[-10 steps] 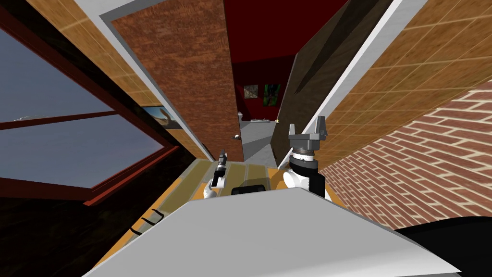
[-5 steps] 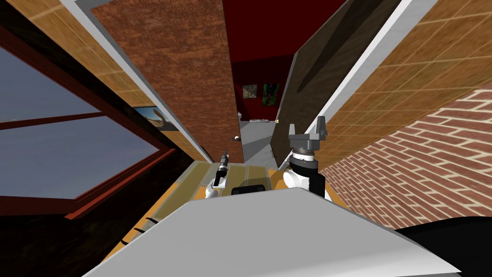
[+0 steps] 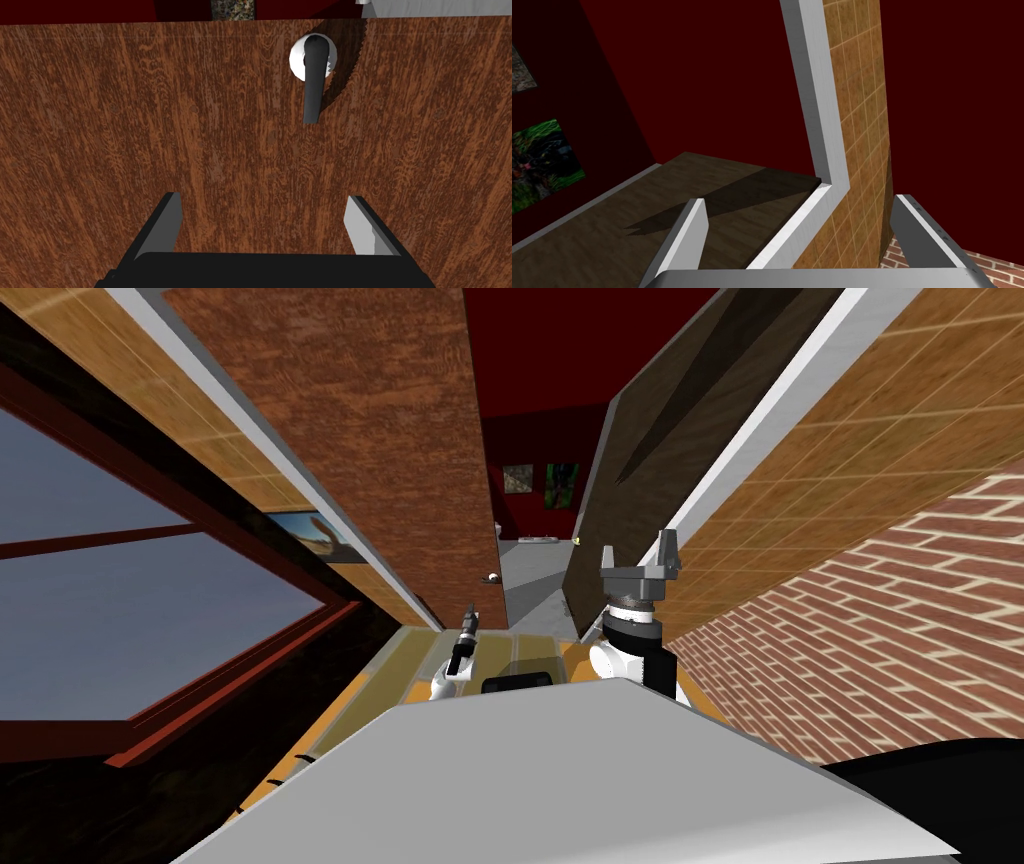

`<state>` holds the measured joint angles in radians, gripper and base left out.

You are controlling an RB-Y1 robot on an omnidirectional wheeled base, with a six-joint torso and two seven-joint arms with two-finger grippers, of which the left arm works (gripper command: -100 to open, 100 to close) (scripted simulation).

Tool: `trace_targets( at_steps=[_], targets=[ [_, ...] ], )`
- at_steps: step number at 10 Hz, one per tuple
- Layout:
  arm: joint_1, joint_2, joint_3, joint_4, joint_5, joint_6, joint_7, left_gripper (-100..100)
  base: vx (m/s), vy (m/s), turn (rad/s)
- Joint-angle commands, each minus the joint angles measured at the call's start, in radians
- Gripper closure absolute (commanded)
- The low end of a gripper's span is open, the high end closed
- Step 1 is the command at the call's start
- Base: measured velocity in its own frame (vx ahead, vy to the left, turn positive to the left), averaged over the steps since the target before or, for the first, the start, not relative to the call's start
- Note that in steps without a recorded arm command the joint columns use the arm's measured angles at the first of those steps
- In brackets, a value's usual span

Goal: Push the door open

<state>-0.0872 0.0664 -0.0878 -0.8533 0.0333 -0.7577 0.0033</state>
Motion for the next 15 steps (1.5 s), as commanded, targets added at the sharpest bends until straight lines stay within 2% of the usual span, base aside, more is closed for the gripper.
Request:
trace_targets(
  at_steps=[1,4,5,6,10,11,12,15],
  targets=[
    [-0.013,-0.004,-0.004,0.034,0.001,-0.005,0.004,-100,0.070,0.028,-0.035],
    [-0.042,-0.010,-0.009,0.104,0.003,-0.017,0.012,-100,0.074,0.038,-0.043],
    [-0.058,-0.015,-0.013,0.145,0.004,-0.024,0.016,-100,0.127,0.046,-0.055],
    [-0.058,-0.015,-0.013,0.145,0.004,-0.024,0.016,-100,0.090,0.038,-0.020],
    [-0.096,-0.027,-0.020,0.236,0.006,-0.040,0.026,-100,0.070,0.038,-0.033],
    [-0.101,-0.029,-0.021,0.250,0.007,-0.043,0.027,-100,0.075,0.048,-0.028],
    [-0.099,-0.030,-0.020,0.245,0.006,-0.044,0.024,-100,0.032,0.021,-0.007],
    [-0.100,-0.017,-0.014,0.253,0.009,-0.050,0.022,-100,0.162,-0.029,-0.022]
  ],
)
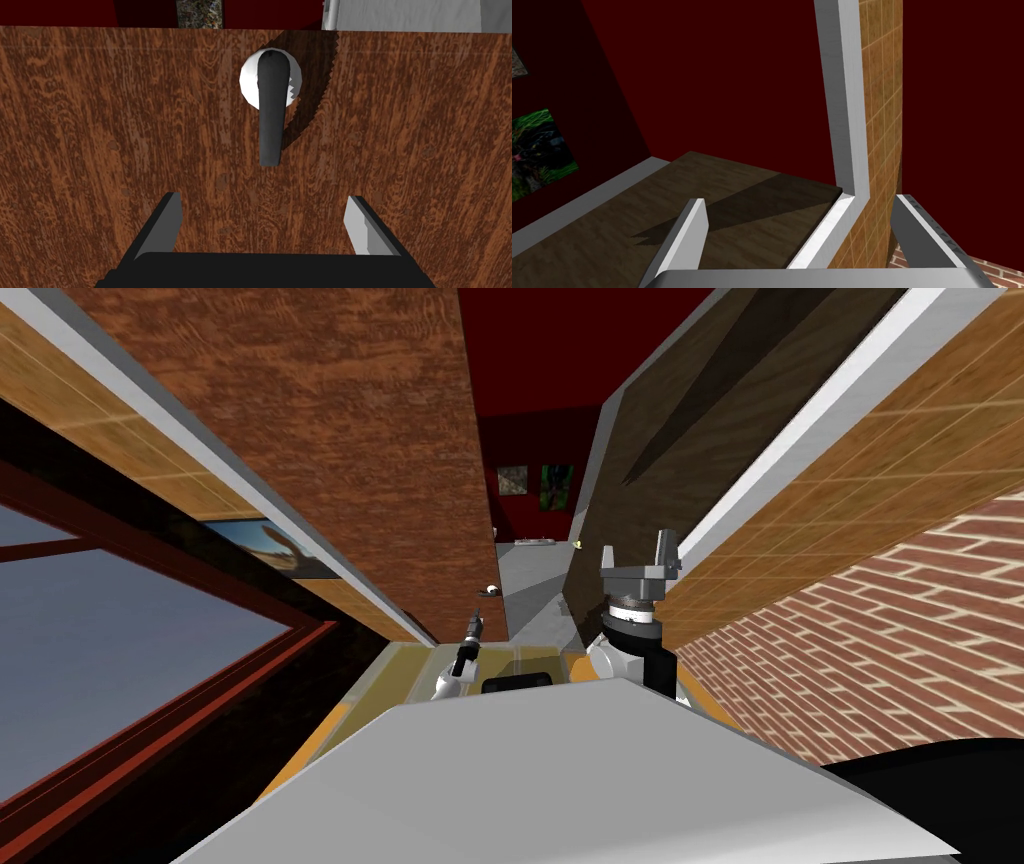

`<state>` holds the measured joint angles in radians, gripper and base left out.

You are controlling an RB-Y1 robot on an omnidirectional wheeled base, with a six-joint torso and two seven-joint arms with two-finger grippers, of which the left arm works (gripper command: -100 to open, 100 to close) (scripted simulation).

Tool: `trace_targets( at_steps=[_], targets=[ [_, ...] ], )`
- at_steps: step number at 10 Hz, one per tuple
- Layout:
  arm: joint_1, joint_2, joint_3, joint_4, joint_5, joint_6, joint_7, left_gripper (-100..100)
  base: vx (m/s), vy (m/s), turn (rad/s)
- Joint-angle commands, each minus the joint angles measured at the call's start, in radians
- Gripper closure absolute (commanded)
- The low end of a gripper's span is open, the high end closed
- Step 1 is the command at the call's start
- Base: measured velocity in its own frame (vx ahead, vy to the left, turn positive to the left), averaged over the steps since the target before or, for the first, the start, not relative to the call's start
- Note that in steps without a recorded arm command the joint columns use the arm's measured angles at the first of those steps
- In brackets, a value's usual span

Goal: Push the door open

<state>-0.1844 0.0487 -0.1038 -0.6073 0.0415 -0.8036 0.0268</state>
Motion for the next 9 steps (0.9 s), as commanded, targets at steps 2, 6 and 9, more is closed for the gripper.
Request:
trace_targets(
  at_steps=[2,6,9],
  targets=[
    [-0.002,0.004,0.006,0.010,0.003,-0.007,-0.004,-100,0.195,-0.017,-0.032],
    [-0.002,-0.001,0.015,0.018,0.006,-0.014,-0.008,-100,0.202,-0.026,-0.029],
    [-0.001,-0.007,0.017,0.018,0.007,-0.014,-0.009,-100,0.165,-0.015,-0.019]
  ],
)
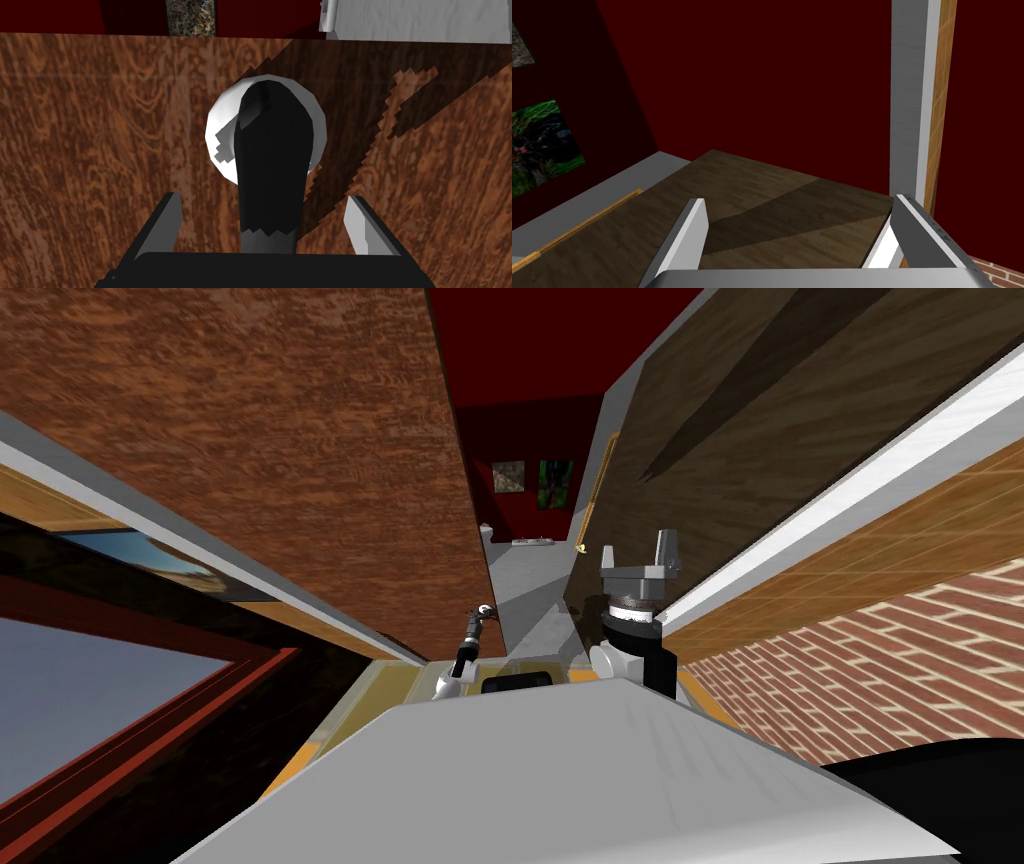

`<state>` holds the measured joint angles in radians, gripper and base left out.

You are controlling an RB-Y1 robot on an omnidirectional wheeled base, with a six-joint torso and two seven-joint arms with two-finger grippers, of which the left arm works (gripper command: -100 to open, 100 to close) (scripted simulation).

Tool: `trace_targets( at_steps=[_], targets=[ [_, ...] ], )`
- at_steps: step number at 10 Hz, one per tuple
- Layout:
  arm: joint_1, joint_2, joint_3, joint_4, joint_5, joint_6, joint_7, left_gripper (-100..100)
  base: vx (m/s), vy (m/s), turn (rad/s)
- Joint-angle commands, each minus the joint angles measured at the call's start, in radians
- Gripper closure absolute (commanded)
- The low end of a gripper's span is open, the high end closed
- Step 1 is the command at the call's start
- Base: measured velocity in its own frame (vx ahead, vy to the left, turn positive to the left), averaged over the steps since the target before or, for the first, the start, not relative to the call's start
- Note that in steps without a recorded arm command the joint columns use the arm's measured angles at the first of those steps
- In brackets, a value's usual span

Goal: Push the door open

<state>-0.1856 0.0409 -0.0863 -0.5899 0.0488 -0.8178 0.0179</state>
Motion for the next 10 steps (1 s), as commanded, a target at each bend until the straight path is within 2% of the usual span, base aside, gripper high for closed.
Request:
trace_targets(
  at_steps=[1,6,7,10],
  targets=[
    [0.000,0.001,0.000,0.000,0.000,0.000,0.000,100,-0.012,0.001,0.004],
    [0.000,0.001,0.000,0.000,0.000,0.000,0.000,100,-0.017,0.002,-0.001],
    [0.002,0.011,0.013,0.004,0.007,0.003,-0.005,100,0.098,-0.037,0.031],
    [0.002,0.024,0.035,0.005,0.019,0.003,-0.012,100,0.159,-0.072,0.040]
  ],
)
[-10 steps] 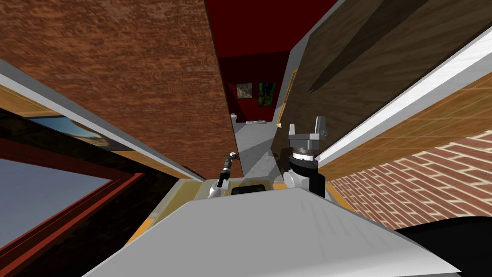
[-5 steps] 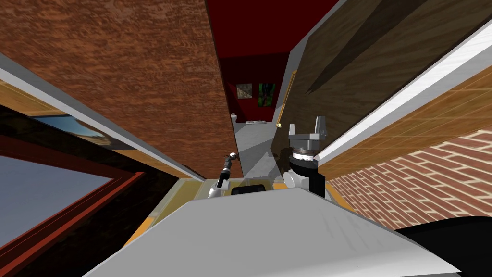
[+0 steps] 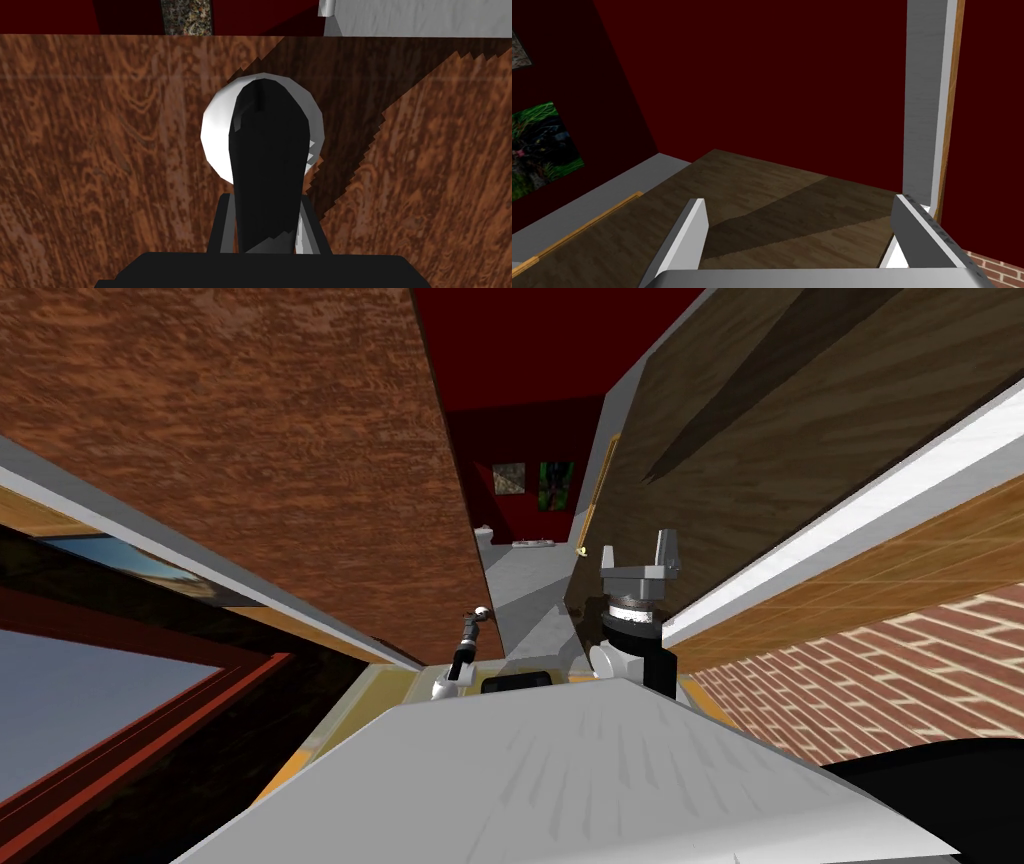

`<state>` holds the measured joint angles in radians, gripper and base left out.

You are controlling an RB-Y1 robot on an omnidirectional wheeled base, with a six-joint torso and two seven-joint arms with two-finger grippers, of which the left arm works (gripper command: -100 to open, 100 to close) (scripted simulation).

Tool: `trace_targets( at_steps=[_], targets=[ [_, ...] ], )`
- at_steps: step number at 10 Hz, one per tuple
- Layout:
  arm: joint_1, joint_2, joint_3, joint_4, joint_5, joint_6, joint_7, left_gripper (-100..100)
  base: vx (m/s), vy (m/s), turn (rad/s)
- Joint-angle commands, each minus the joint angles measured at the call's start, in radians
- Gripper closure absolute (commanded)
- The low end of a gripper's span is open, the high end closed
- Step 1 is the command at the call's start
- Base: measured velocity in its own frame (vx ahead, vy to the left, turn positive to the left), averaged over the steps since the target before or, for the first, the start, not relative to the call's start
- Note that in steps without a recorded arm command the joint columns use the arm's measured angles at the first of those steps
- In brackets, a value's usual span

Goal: Push the door open

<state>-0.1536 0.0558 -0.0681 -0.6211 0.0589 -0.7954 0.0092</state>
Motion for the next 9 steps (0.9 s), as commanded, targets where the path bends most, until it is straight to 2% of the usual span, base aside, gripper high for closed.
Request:
trace_targets(
  at_steps=[1,2,5,6,8,9],
  targets=[
    [-0.030,0.009,0.016,0.036,0.009,-0.019,-0.004,100,0.136,-0.036,0.033],
    [-0.030,0.018,0.035,0.037,0.018,-0.019,-0.010,100,0.153,-0.062,0.027],
    [-0.030,0.024,0.050,0.038,0.027,-0.019,-0.015,100,0.142,-0.073,0.043],
    [-0.030,0.029,0.066,0.039,0.036,-0.019,-0.021,100,0.162,-0.064,0.068],
    [-0.030,0.029,0.066,0.039,0.036,-0.019,-0.021,100,0.103,-0.023,0.020],
    [-0.031,0.035,0.089,0.041,0.048,-0.019,-0.029,100,0.105,-0.047,0.058]
  ],
)
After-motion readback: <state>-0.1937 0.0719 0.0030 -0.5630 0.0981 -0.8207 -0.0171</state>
